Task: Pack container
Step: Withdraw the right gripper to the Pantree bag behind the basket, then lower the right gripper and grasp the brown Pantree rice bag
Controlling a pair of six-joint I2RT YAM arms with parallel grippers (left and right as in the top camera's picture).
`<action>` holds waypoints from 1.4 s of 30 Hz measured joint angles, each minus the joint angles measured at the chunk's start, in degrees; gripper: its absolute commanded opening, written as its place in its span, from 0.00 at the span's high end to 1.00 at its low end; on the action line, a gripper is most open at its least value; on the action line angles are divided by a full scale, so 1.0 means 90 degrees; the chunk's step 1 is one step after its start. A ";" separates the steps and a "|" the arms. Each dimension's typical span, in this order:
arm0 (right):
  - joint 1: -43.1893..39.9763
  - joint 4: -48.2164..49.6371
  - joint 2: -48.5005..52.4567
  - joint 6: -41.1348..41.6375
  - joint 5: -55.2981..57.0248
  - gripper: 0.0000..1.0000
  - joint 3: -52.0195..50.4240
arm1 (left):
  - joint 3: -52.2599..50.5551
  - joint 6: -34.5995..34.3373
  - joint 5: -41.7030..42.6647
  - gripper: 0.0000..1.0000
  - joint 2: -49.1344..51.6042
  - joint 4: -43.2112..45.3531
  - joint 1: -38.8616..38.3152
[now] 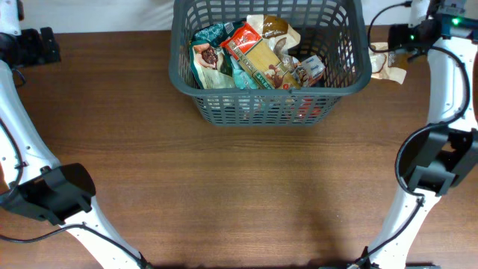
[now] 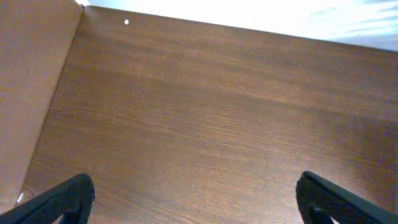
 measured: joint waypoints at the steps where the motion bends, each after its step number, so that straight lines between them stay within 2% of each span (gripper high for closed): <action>1: 0.0019 0.0211 0.0010 0.0034 -0.0002 0.41 -0.0015 | 0.0000 0.0000 0.0000 0.01 0.0000 0.0002 0.0000; 3: 0.0051 0.0714 0.0024 0.0080 -0.0027 0.49 -0.0015 | 0.0000 0.0000 -0.0002 0.01 0.0000 0.0000 0.0000; 5: 0.0087 0.1095 0.0046 0.0199 -0.0024 0.62 -0.0015 | 0.0000 0.0000 0.0000 0.01 0.0000 0.0000 0.0000; 9: 0.0143 0.1600 0.0202 0.0578 -0.0046 0.96 -0.0015 | 0.0000 0.0000 0.0000 0.01 0.0000 0.0000 -0.0002; 22: 0.0158 0.2132 0.0964 0.1350 -0.0124 0.97 -0.0015 | 0.0000 0.0000 0.0000 0.01 0.0000 0.0002 -0.0002; 42: 0.0153 0.1785 0.1807 0.1664 -0.0702 0.97 -0.0017 | 0.0000 0.0000 0.0000 0.01 0.0000 0.0002 -0.0002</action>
